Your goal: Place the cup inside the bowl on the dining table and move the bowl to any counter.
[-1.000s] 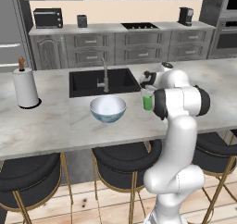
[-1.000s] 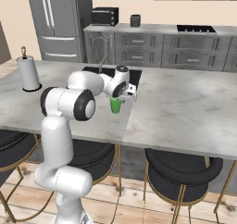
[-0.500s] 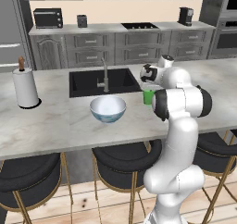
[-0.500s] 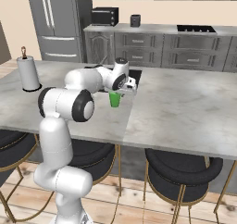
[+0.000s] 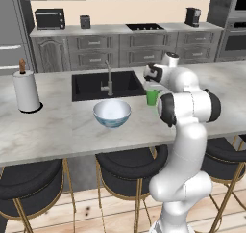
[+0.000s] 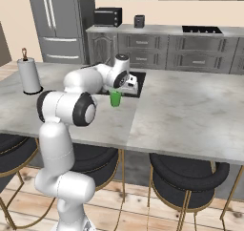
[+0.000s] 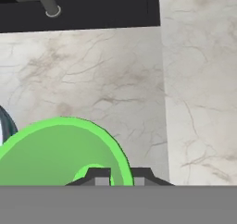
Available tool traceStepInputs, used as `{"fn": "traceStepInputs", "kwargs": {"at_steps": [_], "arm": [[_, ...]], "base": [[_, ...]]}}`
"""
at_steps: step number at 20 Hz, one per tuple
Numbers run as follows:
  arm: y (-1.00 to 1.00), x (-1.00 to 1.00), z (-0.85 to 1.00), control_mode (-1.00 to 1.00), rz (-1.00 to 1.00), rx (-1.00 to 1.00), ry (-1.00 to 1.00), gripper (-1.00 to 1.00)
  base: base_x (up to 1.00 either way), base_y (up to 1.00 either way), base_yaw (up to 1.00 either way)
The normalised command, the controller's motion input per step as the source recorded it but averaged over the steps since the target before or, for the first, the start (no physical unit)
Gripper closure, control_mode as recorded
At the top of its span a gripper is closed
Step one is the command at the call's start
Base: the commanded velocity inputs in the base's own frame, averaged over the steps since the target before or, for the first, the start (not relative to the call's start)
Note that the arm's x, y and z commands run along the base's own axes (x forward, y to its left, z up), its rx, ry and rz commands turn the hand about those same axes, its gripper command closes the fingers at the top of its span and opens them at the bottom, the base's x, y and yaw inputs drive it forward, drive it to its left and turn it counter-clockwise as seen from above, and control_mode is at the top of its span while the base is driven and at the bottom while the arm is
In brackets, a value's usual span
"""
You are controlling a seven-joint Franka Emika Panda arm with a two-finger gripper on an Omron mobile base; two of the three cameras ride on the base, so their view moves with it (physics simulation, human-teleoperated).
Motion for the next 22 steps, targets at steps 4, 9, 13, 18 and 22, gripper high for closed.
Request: {"fn": "traceStepInputs", "kwargs": {"at_steps": [4,9,13,18,22], "arm": [[0.44,-0.11,0.10,-1.00,0.00,0.00,0.00,1.00],[0.55,-0.12,0.07,-1.00,0.00,0.00,0.00,1.00],[0.61,-0.09,0.08,-1.00,0.00,0.00,0.00,1.00],[0.62,-0.03,0.09,-1.00,0.00,0.00,0.00,1.00],[0.66,0.00,0.01,-1.00,0.00,0.00,0.00,1.00]], "base": [[0.00,0.00,0.00],[0.00,0.00,0.00],[0.00,0.00,0.00],[0.00,0.00,0.00],[0.00,0.00,0.00]]}}
